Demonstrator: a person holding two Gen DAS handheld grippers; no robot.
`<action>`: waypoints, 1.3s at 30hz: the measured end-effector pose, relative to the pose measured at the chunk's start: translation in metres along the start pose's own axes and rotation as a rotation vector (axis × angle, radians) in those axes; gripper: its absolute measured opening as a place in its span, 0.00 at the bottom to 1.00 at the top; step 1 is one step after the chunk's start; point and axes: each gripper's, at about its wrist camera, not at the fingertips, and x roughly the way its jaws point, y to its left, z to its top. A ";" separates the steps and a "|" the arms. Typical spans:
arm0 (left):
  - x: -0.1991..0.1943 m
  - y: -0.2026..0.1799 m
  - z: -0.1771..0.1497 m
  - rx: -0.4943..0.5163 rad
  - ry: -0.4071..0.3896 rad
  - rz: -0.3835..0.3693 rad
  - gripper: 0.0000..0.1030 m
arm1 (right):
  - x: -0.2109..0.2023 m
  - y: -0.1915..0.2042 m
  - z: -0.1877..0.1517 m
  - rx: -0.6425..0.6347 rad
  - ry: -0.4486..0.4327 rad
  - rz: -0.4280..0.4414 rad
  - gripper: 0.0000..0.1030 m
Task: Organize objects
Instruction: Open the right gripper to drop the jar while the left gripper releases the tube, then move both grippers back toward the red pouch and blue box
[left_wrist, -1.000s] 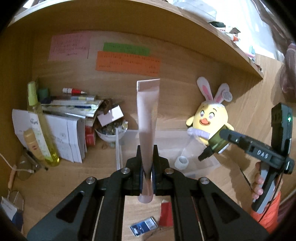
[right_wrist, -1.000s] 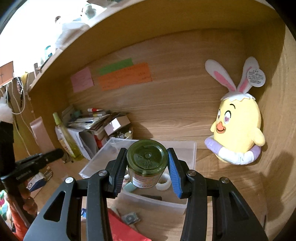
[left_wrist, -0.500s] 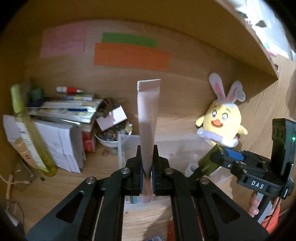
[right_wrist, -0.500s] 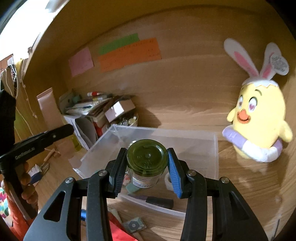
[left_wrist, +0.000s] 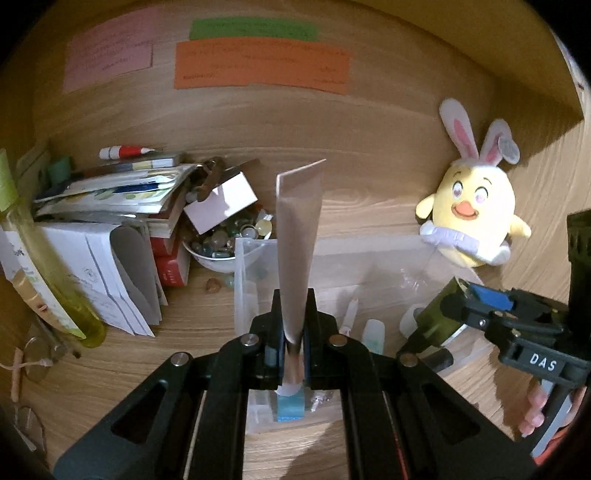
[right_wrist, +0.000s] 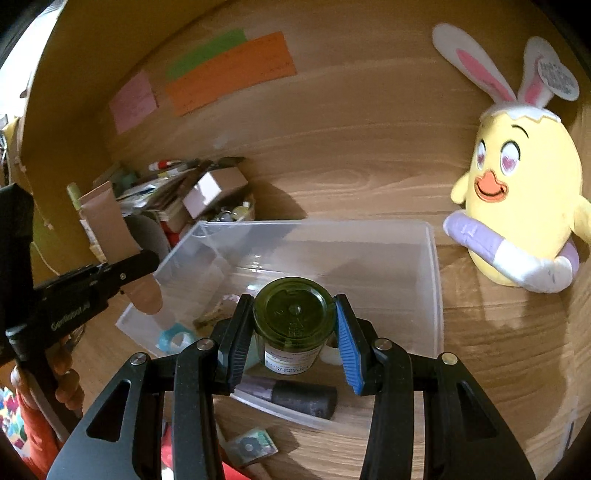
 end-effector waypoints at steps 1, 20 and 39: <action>0.001 -0.003 -0.001 0.012 -0.001 0.004 0.06 | 0.001 -0.002 0.000 0.004 0.005 -0.008 0.38; -0.018 -0.033 -0.001 0.075 -0.022 -0.052 0.52 | -0.023 0.003 0.002 -0.020 -0.052 -0.108 0.64; -0.064 -0.001 -0.044 0.000 0.002 0.006 0.86 | -0.085 0.043 -0.044 -0.189 -0.044 -0.058 0.82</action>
